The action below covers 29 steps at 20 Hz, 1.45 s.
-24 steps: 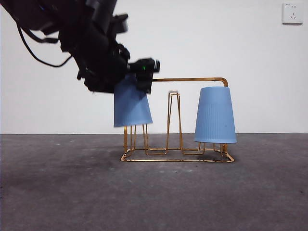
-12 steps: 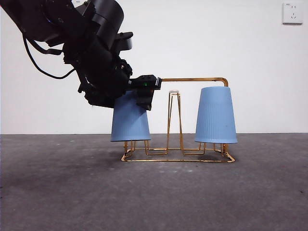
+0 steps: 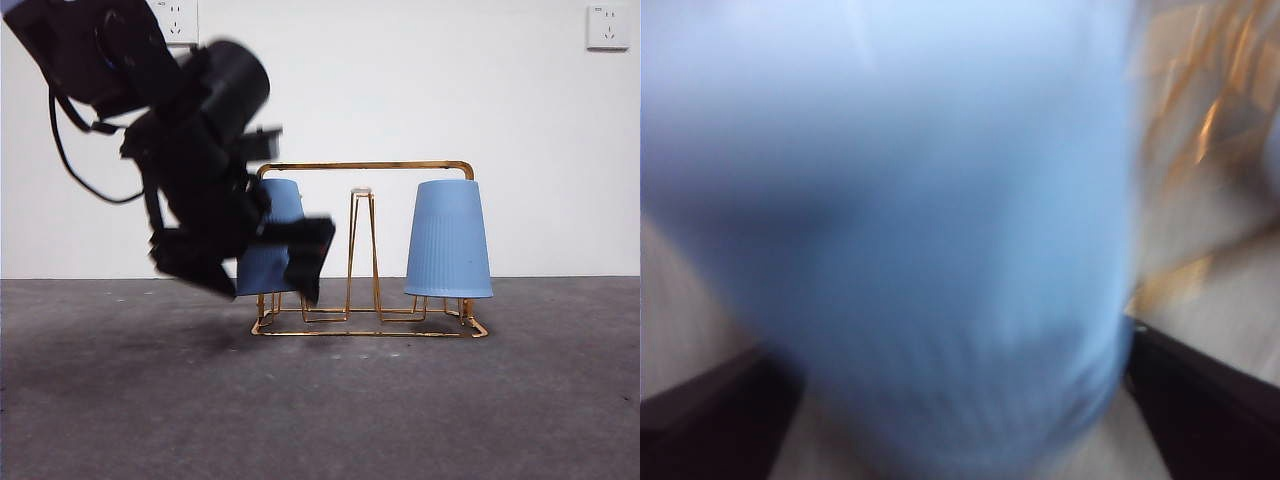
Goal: Pick up cup 1,put cup 1 in the cup rack,pick up cup 2,put cup 2 in the cup rack
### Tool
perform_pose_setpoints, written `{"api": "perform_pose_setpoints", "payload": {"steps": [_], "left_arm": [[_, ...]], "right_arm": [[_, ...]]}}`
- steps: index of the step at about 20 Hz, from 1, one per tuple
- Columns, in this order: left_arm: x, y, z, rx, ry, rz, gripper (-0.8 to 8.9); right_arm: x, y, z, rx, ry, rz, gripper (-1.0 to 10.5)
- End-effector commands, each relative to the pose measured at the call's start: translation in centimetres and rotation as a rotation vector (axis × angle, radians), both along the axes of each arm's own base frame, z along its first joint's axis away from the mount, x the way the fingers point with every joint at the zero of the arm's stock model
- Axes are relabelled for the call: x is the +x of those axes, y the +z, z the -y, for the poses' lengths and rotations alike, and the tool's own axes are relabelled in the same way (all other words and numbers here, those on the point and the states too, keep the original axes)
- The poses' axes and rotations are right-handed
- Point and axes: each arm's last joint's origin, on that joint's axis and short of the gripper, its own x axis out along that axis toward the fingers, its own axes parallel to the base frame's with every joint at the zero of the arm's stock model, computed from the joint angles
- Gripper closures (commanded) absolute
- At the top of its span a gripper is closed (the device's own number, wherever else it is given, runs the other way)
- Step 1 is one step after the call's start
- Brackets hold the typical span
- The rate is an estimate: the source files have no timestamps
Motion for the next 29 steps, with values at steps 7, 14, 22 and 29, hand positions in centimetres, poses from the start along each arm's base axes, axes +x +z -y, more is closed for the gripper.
{"api": "perform_pose_setpoints", "payload": {"steps": [7,14,22,29], "left_arm": [[-2.2,1.9,-0.9,0.008,-0.077,-0.171,2.79],[-7.5,7.4,-3.4,-0.001,-0.185,-0.349,2.83],[-16.2,16.8,-8.6,-0.220,-0.344,-0.193,2.84],[-20.3,19.6,-11.6,-0.303,-0.361,-0.040,2.84]], "right_arm": [[0.1,-0.2,-0.1,0.005,-0.006,-0.008,7.6],[0.2,-0.5,-0.2,-0.026,-0.008,-0.044,7.6],[1.3,-1.4,-1.3,-0.094,-0.022,-0.168,7.6],[2.5,-1.7,-2.6,-0.122,-0.013,-0.227,7.6]]}}
